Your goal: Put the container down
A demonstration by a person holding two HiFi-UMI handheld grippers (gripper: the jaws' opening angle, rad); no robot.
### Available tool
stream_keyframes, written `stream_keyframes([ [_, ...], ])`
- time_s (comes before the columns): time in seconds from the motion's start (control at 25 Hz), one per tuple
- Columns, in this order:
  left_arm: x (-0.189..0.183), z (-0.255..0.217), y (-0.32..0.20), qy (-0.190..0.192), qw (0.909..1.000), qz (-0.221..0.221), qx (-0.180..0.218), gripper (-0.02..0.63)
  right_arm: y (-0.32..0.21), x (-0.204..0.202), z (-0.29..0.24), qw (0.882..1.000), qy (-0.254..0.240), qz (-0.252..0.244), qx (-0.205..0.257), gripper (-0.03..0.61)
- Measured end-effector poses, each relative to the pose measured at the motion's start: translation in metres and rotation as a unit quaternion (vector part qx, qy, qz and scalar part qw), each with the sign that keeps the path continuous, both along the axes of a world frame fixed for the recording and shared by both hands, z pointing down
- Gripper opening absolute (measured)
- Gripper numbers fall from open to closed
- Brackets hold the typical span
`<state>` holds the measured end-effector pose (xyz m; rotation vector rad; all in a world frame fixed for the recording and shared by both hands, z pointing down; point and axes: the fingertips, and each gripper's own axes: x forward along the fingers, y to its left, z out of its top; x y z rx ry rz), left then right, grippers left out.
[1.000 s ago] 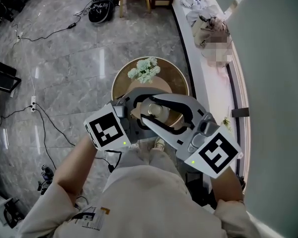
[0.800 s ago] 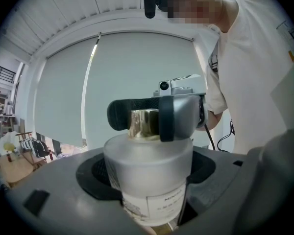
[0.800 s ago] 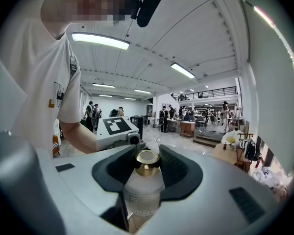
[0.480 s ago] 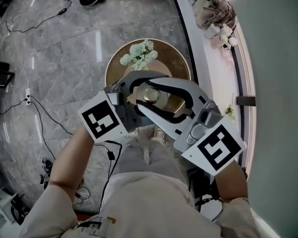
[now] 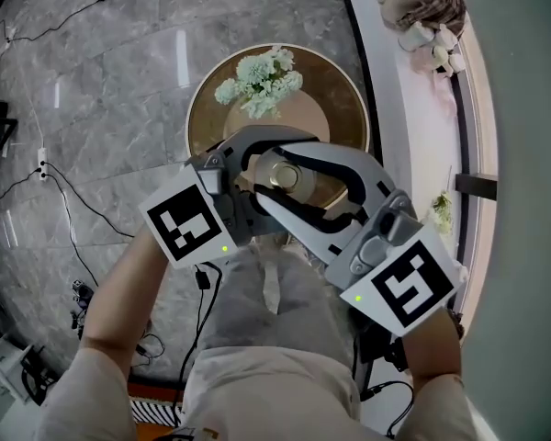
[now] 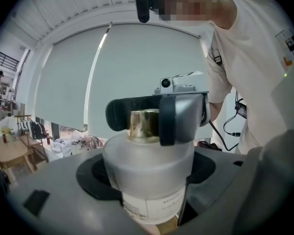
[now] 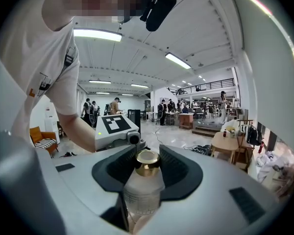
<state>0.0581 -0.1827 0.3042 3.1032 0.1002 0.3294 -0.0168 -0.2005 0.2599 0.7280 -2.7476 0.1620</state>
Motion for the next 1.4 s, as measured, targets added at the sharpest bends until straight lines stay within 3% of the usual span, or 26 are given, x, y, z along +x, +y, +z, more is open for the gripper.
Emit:
stream_keyframes([
  [0.76,0.016,0.226,-0.023,-0.041,0.9984,0.018,-0.034,0.333,-0.030,0.018,0.222,0.999,-0.016,0.014,-0.042,0.147],
  [1.4,0.023,0.371,-0.014,-0.032,0.9985,0.015,-0.041,0.333,-0.023,0.024,0.366,0.998,-0.027,0.005,-0.049,0.147],
])
